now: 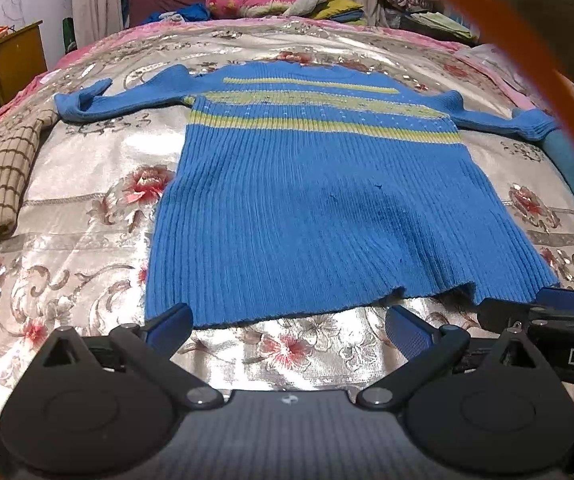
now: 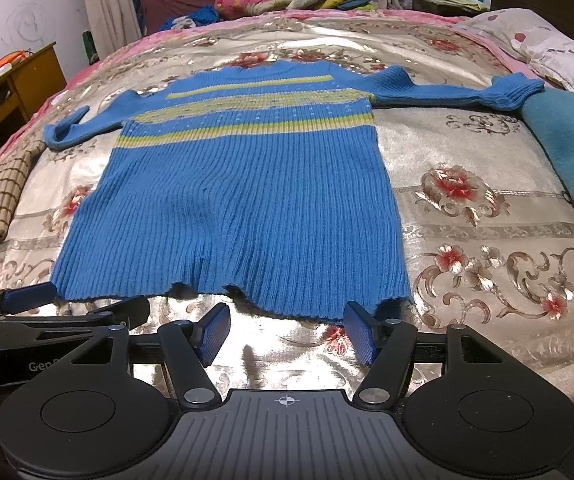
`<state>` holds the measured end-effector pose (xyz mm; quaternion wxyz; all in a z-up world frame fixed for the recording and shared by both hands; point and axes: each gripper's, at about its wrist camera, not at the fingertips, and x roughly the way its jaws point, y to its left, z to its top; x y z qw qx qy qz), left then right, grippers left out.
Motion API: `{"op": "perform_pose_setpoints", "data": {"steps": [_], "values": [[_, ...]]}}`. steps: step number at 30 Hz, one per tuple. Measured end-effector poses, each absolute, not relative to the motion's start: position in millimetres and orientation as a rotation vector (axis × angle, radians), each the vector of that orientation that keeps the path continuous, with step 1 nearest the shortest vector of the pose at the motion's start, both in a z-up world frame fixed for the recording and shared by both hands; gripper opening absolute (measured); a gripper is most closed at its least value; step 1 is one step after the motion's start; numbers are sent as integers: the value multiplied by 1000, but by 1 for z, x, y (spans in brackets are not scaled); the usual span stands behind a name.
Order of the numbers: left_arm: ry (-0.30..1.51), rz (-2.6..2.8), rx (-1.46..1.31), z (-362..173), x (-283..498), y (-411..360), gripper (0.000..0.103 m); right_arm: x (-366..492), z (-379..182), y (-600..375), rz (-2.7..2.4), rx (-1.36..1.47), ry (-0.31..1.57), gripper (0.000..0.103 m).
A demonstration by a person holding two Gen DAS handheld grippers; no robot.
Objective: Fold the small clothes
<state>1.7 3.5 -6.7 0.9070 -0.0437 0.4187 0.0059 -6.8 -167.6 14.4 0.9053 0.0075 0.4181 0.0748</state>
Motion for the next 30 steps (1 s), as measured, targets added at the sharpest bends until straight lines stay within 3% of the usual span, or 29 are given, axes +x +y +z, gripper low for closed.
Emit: {"op": "perform_pose_setpoints", "data": {"steps": [30], "values": [[876, 19, -108, -5, 4, 8, 103, -5, 17, -170, 153, 25, 849, 64]]}}
